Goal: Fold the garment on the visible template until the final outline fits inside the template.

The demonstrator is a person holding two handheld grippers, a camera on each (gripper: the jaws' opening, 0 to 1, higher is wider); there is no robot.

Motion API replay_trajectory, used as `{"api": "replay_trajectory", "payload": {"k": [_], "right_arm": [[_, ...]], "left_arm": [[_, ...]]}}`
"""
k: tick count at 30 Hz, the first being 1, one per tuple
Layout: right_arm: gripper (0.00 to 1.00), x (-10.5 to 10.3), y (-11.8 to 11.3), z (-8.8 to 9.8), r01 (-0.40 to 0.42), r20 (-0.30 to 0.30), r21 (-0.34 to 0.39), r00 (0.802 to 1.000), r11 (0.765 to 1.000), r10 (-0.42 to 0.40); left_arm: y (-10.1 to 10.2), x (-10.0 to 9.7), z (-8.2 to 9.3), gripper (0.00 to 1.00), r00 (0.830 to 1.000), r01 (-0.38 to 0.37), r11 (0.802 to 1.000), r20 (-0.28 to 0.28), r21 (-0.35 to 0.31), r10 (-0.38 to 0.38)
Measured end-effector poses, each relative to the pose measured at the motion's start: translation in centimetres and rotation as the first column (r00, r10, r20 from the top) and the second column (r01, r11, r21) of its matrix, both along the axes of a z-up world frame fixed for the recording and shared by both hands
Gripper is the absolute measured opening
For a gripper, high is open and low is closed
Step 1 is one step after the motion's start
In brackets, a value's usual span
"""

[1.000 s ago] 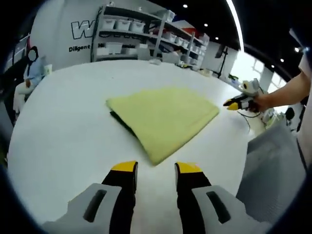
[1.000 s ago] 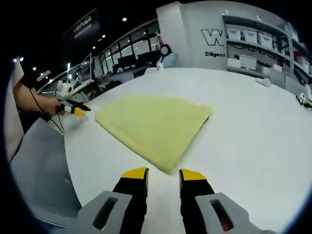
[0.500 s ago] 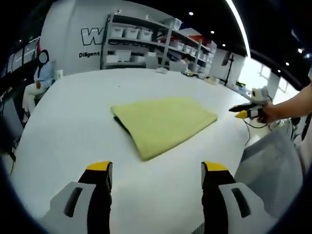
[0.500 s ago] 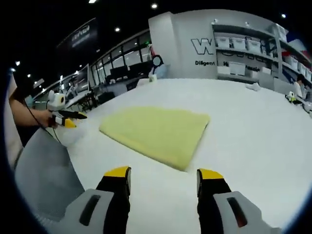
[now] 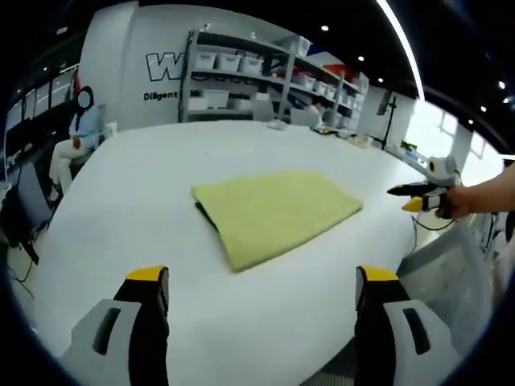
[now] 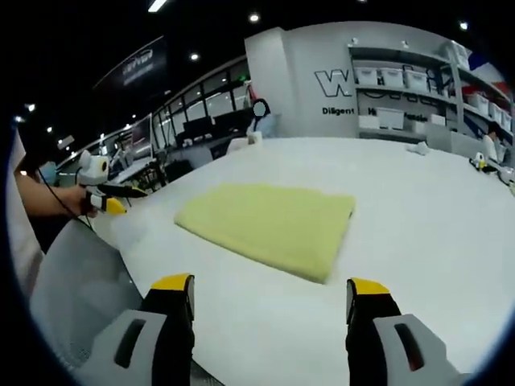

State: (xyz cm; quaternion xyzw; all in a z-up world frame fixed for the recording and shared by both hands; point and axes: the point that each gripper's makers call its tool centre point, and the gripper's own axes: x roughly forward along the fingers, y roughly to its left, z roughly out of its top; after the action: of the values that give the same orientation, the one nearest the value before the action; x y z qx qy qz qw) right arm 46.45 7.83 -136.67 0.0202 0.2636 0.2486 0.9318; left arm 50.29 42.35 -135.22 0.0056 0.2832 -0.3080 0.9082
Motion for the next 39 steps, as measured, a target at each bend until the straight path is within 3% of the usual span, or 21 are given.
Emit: {"api": "replay_trajectory", "payload": {"k": [23,35,39], "right_arm": [[0.89,0.3,0.6,0.3,-0.006,-0.017,0.021,1.000,1.000,0.006],[0.90,-0.1,0.9,0.4,-0.005,-0.015,0.021,1.000,1.000,0.005],[0.90,-0.1,0.7,0.6,-0.003,-0.013,0.015,1.000,1.000,0.003]], "left_arm": [[0.1,-0.1,0.0,0.99,0.998,-0.053,0.998,-0.017,-0.039,0.052],[0.1,0.5,0.9,0.99,0.996,-0.038,0.999,0.075,-0.028,0.040],[0.1,0.4,0.8,0.99,0.996,-0.037,0.999,0.075,-0.023,0.039]]}}
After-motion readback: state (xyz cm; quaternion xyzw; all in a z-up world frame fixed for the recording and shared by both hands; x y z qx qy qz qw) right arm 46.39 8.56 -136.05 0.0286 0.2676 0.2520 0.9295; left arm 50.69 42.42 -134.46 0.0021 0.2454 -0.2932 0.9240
